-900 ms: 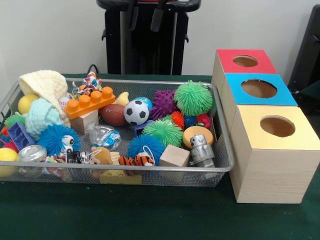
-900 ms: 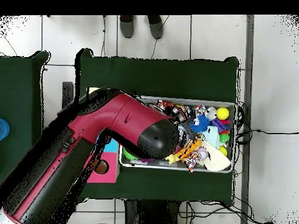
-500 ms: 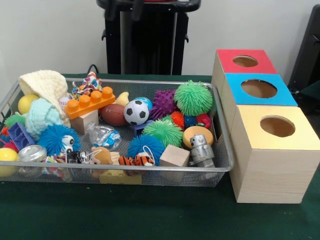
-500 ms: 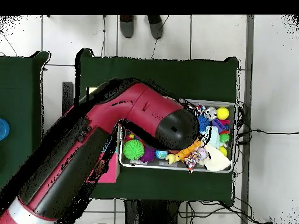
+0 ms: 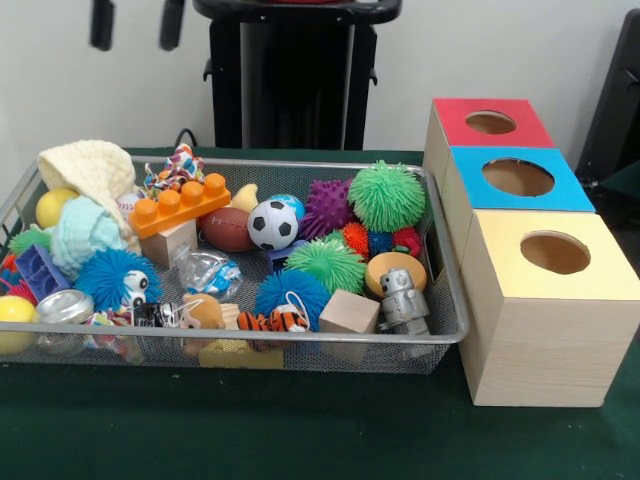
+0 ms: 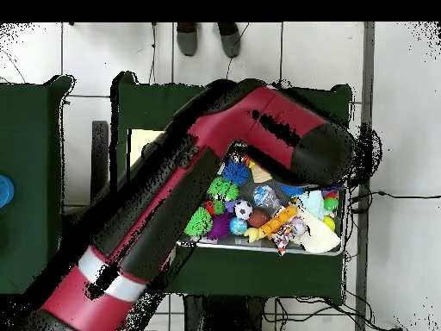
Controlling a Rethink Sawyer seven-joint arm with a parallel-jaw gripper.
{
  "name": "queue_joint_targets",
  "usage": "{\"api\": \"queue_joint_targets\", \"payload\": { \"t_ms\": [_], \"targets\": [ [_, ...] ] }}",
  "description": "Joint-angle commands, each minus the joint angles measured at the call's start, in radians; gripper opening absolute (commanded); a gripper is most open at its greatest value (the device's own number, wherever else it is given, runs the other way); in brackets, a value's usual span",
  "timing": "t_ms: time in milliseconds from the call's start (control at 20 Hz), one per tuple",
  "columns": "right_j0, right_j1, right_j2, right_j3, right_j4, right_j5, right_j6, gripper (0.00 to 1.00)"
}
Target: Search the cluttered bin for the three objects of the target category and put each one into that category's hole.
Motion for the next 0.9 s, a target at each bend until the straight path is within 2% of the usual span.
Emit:
{"api": "queue_joint_targets", "payload": {
  "t_ms": [50, 200, 500, 900],
  "targets": [
    [-0.115, 0.073, 0.09, -0.297, -0.004, -0.129, 0.086, 1.0],
    [-0.173, 0.088, 0.083, -0.375, 0.004, -0.134, 0.101, 1.0],
    [-0.255, 0.136, 0.051, -0.522, 0.039, -0.114, 0.193, 1.0],
    [-0.425, 0.223, -0.045, -0.851, 0.082, -0.082, 0.403, 1.0]
  ]
}}
